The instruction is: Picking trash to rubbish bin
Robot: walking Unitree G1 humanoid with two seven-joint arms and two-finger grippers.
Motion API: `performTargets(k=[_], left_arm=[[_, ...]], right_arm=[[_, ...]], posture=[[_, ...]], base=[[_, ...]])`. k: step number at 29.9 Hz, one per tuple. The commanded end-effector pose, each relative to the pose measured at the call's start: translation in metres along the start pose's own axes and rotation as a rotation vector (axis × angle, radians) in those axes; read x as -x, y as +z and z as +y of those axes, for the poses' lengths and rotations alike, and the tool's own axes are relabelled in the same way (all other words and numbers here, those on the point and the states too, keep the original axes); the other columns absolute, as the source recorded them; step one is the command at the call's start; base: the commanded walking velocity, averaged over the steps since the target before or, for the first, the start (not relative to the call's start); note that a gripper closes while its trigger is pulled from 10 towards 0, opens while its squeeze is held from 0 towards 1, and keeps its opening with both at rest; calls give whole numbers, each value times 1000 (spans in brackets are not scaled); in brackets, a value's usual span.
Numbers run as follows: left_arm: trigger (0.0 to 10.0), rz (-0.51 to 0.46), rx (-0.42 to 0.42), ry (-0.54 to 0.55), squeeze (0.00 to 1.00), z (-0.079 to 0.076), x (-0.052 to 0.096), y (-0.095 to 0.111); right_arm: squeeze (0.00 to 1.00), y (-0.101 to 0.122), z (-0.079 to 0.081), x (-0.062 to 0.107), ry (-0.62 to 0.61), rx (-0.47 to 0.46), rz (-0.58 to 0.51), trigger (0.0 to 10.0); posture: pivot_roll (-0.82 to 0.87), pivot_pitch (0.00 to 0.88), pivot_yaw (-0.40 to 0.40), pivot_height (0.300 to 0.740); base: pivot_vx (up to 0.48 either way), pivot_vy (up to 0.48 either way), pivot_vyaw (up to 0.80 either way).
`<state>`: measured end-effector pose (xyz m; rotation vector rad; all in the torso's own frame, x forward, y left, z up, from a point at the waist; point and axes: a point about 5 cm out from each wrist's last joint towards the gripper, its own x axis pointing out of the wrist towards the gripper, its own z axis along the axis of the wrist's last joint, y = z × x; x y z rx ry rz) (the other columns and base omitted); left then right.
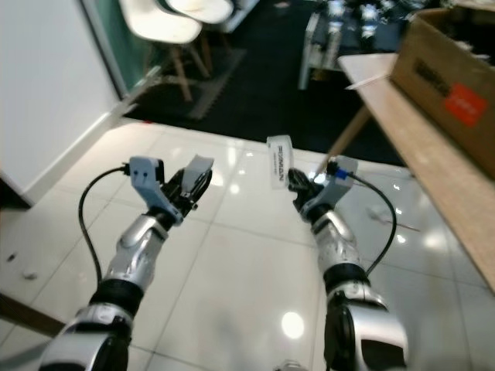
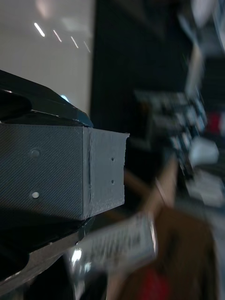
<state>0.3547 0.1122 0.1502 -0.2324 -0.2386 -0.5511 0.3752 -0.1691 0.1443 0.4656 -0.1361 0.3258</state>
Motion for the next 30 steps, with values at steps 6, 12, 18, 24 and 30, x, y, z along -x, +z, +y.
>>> performTargets(k=[6,12,18,24,30], left_arm=[[10000,-24,26,-25,0,-5,-4,8],[10000,-42,11,-32,0,-5,-5,16],[10000,-91,-17,-39,0,-5,-9,34],[10000,-149,-45,-57,0,-6,-14,55],[10000,-176,-52,-66,0,-9,-17,66]], right_arm=[[0,12,19,-12,71,4,-55,10000],[0,19,27,-16,104,1,-89,10000],[0,37,36,-21,137,5,-145,10000],[0,62,42,-24,165,24,-218,10000],[0,82,52,-25,198,80,-262,10000]], posture=[[14,83,-2,740],[14,83,-2,740],[9,75,-4,740],[10,70,-1,740],[6,67,1,740]], base=[[411,0,0],[412,0,0],[413,0,-729],[411,0,-798],[412,0,-788]])
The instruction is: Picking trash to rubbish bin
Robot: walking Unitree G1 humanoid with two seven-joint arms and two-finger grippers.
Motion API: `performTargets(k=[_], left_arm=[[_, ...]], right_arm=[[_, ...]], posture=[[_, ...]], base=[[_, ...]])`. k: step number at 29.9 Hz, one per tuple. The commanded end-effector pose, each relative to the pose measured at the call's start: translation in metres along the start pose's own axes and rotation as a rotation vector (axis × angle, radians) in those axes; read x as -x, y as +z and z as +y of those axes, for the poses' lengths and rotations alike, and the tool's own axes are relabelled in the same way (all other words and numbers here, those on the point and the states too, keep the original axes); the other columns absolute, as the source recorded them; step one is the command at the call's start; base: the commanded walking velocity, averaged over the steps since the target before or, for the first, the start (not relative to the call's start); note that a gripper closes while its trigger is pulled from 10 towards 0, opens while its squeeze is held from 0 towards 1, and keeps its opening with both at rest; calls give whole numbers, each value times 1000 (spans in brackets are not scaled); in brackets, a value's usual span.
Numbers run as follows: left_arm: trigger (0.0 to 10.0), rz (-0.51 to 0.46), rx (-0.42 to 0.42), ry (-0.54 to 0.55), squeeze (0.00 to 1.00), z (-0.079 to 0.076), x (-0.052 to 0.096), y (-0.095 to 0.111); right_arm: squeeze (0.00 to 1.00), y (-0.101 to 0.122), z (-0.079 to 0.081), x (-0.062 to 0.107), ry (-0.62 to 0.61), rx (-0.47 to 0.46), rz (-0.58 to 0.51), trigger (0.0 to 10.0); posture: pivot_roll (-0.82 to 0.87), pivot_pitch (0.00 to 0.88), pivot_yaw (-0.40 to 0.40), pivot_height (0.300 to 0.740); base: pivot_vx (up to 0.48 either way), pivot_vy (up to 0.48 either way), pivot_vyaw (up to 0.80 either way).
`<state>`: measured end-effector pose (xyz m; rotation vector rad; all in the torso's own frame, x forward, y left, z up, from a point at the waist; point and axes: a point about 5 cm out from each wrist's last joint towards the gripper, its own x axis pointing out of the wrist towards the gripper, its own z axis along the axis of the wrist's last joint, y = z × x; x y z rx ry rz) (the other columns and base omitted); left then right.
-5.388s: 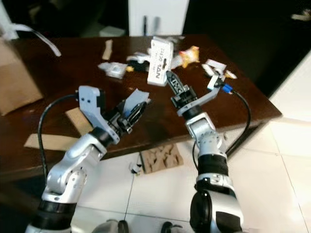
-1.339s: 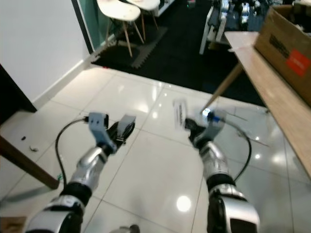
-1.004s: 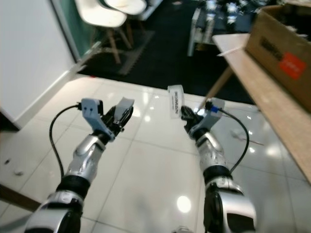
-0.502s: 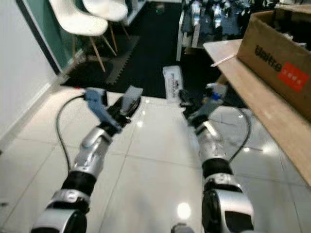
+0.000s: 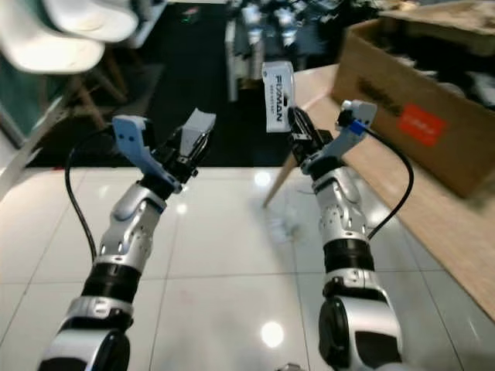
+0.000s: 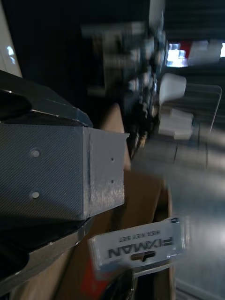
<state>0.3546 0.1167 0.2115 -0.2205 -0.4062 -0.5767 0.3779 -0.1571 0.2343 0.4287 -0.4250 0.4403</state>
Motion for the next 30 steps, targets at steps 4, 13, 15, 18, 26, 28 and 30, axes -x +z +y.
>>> performTargets(k=[4,13,15,18,26,28,30], left_arm=[[10000,-36,-3,-29,0,-6,-5,10],[10000,-53,-6,-42,0,-9,-9,18],[10000,-54,-6,-42,0,-10,-9,18],[10000,-58,-5,-46,0,-11,-10,19],[10000,-66,-4,-59,0,-16,-11,23],[10000,-69,-4,-61,0,-16,-12,23],[10000,-70,-5,-63,0,-17,-12,24]], right_arm=[[0,21,10,-7,47,41,-54,10000],[0,36,14,-9,59,110,-72,10000],[0,39,15,-9,60,120,-75,10000],[0,42,16,-9,59,128,-79,10000],[0,58,26,-12,80,181,-100,10000],[0,62,28,-13,85,189,-108,10000],[0,64,29,-13,89,199,-113,10000]], posture=[[1,65,2,740],[-4,62,5,740],[-6,62,5,740],[-6,62,5,740],[-7,63,4,740],[-7,63,4,740],[-7,63,4,740]], base=[[412,0,-788],[415,0,-264],[418,0,0],[412,0,0],[412,0,0],[409,0,0],[412,0,-800]])
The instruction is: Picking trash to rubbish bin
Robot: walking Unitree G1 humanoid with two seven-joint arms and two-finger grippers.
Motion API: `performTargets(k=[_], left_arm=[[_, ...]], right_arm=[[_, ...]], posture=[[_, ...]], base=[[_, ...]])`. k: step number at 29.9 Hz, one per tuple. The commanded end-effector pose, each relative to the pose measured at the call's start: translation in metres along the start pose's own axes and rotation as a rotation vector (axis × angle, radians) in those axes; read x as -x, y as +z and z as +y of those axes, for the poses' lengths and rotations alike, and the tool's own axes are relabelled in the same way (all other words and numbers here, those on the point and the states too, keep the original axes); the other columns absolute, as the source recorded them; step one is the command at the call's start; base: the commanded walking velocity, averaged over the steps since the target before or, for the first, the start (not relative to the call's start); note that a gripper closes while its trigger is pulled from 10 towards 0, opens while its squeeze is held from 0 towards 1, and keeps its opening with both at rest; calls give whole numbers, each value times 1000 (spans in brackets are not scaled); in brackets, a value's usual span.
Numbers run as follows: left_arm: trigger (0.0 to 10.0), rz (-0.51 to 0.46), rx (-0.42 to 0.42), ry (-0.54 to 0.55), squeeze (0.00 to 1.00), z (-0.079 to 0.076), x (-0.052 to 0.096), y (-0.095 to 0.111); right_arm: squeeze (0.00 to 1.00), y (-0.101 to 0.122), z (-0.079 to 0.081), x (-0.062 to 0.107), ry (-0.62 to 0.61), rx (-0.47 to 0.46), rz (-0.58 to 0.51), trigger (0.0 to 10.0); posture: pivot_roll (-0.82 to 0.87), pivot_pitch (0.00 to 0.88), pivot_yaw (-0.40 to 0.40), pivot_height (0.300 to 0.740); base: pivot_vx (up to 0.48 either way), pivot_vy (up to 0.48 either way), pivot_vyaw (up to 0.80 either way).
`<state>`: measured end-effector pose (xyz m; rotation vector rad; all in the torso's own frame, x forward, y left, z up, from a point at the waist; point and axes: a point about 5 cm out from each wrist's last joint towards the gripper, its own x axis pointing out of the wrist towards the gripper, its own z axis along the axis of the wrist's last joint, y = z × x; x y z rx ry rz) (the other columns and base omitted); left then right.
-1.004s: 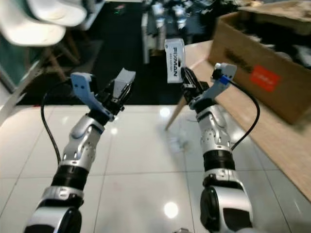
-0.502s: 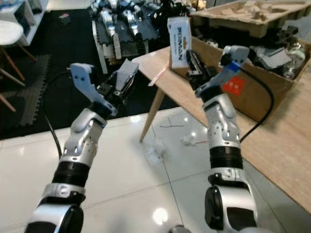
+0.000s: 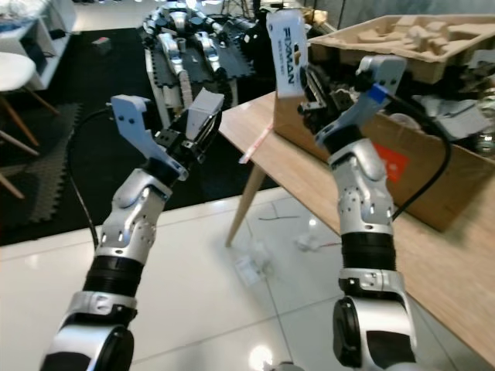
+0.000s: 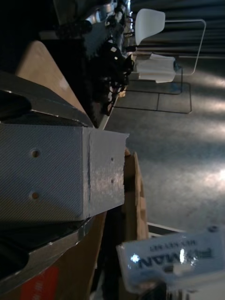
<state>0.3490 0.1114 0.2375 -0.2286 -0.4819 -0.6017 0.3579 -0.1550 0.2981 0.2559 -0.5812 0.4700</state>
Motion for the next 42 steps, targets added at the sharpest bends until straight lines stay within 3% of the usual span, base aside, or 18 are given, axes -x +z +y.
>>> performTargets(k=[1,10,21,27,34,39,42], left_arm=[[10000,1,2,-29,0,-7,-3,0],[10000,-6,-4,-30,0,-7,-4,4],[10000,-16,-6,-39,0,-9,-6,7],[10000,-2,4,-44,0,-10,-5,3],[10000,-12,34,-46,0,-12,-6,4],[10000,-21,14,-48,0,-13,-8,7],[10000,-22,7,-55,0,-15,-9,8]], right_arm=[[0,7,-3,1,-6,22,-12,10000],[0,16,4,-3,21,56,-20,10000],[0,25,3,-7,4,112,-13,10000],[0,26,0,-6,-26,143,2,10000],[0,25,-4,-5,-51,170,28,10000],[0,20,-3,-5,-37,283,120,10000],[0,20,1,-5,-12,295,138,10000]], posture=[[-7,65,3,740],[-6,62,1,740],[-6,57,-1,740],[-9,57,1,740],[-9,57,1,740],[-16,65,8,740],[-18,67,8,740]], base=[[409,0,-800],[410,0,0],[404,0,-800],[370,0,0],[0,0,0],[0,0,0],[0,0,0]])
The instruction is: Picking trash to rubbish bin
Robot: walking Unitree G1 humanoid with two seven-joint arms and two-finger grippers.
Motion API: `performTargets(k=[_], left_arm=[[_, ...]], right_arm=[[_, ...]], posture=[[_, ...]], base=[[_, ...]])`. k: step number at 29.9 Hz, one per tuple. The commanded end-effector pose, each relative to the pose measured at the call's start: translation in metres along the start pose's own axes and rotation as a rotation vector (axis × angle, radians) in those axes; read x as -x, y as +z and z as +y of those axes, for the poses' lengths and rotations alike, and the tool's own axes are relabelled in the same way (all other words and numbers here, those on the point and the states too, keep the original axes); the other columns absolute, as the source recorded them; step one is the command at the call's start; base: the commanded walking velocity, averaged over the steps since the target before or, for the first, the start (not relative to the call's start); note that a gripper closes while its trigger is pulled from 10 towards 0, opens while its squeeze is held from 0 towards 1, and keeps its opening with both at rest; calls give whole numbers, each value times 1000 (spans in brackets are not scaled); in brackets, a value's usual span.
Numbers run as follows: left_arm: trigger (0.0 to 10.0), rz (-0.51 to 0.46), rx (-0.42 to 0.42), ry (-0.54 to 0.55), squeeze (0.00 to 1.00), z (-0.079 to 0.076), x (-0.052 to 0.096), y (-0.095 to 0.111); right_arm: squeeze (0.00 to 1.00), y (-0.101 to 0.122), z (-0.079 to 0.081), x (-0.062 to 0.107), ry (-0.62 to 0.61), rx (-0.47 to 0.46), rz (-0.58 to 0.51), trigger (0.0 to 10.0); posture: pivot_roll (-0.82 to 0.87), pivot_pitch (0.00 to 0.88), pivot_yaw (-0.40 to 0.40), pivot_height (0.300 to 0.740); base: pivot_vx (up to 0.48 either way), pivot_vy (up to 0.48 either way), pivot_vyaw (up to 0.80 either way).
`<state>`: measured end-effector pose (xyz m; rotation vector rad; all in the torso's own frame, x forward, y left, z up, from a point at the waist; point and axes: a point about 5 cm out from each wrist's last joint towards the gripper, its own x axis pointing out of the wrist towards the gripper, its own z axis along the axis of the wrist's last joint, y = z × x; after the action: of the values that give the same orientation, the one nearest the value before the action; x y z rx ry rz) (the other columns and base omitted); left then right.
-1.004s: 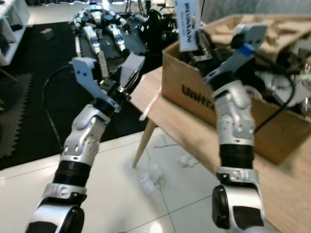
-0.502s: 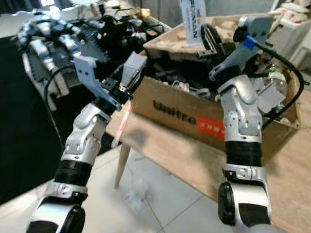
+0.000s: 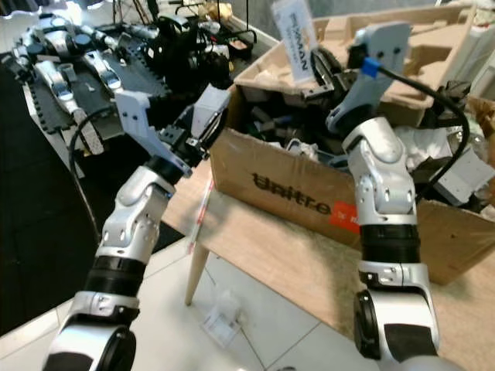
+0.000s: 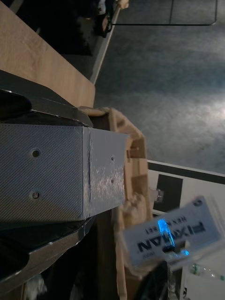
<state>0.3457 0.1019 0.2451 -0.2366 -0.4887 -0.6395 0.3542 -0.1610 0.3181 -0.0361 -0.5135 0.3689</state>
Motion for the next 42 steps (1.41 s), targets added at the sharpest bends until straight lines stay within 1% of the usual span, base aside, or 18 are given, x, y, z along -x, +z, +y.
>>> performTargets(k=[1,11,12,13,18,20,23,25,26,27,33,34,35,36,37,38,40,42], left_arm=[[10000,-16,-11,-24,0,-6,-3,4],[10000,-28,-12,-66,0,-15,-7,6],[10000,-34,-6,-72,0,-16,-8,7],[10000,-34,-4,-73,0,-16,-9,7],[10000,-36,-2,-77,0,-17,-9,7],[10000,-36,-2,-77,0,-17,-9,7],[10000,-40,-2,-81,0,-18,-9,8],[10000,-40,-2,-81,0,-18,-9,8],[10000,-43,-1,-82,0,-18,-9,9],[10000,-45,-1,-83,0,-18,-9,10],[10000,-48,0,-84,0,-18,-8,10],[10000,-48,2,-85,0,-18,-8,10],[10000,-48,2,-85,0,-18,-8,10],[10000,-49,4,-87,0,-19,-8,11],[10000,-49,5,-93,0,-20,-9,11],[10000,-46,9,-106,0,-22,-9,10],[10000,-46,9,-106,0,-22,-9,10],[10000,-26,6,-183,0,-34,-10,6]], right_arm=[[0,1,4,2,28,16,13,10000],[0,14,12,6,139,30,55,10000],[0,9,14,11,191,72,158,10000],[0,6,15,13,209,83,202,10000],[0,-5,13,19,204,154,312,10000],[0,-5,13,19,204,154,312,10000],[0,-16,0,23,129,242,408,10000],[0,-16,0,23,129,242,408,10000],[451,-18,-6,24,99,267,432,10000],[1000,-17,-10,25,71,279,437,10000],[1000,-14,-14,25,37,274,432,10000],[1000,-2,-14,20,15,284,358,10000],[1000,-2,-14,20,15,284,358,10000],[820,12,-15,15,-12,268,271,10000],[0,29,-15,10,-39,234,160,10000],[0,45,-15,7,-54,172,49,10000],[0,45,-15,7,-54,172,49,10000],[0,70,-9,8,-23,35,-141,10000]], posture=[[-18,67,8,740],[-27,69,12,740],[-27,69,12,740],[-41,70,17,740],[-41,70,17,740],[-41,70,17,740],[-41,70,17,740],[-41,70,17,740],[-41,70,17,740],[-41,70,17,740],[-41,70,17,740],[-38,74,16,740],[-38,74,16,740],[-38,74,16,740],[-42,76,18,740],[-46,76,21,740],[-46,76,21,740],[-49,76,25,740]], base=[[0,0,0],[0,0,0],[0,0,0],[0,0,0],[0,0,0],[0,0,0],[0,0,0],[0,0,0],[0,0,0],[0,0,0],[0,0,0],[0,0,0],[0,0,0],[0,0,0],[0,0,0],[0,0,0],[0,0,0],[0,0,0]])
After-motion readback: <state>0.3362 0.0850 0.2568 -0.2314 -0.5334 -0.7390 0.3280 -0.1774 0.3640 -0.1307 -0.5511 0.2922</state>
